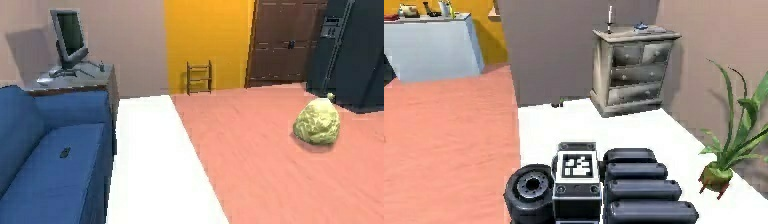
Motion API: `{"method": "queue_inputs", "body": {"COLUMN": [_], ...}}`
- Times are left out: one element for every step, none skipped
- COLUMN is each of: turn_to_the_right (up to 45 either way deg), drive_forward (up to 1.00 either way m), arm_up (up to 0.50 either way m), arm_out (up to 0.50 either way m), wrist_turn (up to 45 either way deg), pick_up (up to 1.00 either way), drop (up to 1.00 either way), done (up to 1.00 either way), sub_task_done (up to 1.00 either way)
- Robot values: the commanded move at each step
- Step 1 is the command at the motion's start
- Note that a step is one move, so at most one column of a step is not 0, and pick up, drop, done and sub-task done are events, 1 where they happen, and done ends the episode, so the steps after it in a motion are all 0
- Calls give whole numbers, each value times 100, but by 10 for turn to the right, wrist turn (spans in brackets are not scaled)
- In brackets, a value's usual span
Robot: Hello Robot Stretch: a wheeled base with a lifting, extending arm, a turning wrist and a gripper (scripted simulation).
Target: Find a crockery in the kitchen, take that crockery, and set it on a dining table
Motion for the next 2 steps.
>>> {"method": "queue_inputs", "body": {"turn_to_the_right": [450, 450], "drive_forward": [0, 0], "arm_up": [0, 0], "arm_out": [0, 0], "wrist_turn": [0, 0], "pick_up": [0, 0], "drop": [0, 0], "done": [0, 0], "sub_task_done": [0, 0]}}
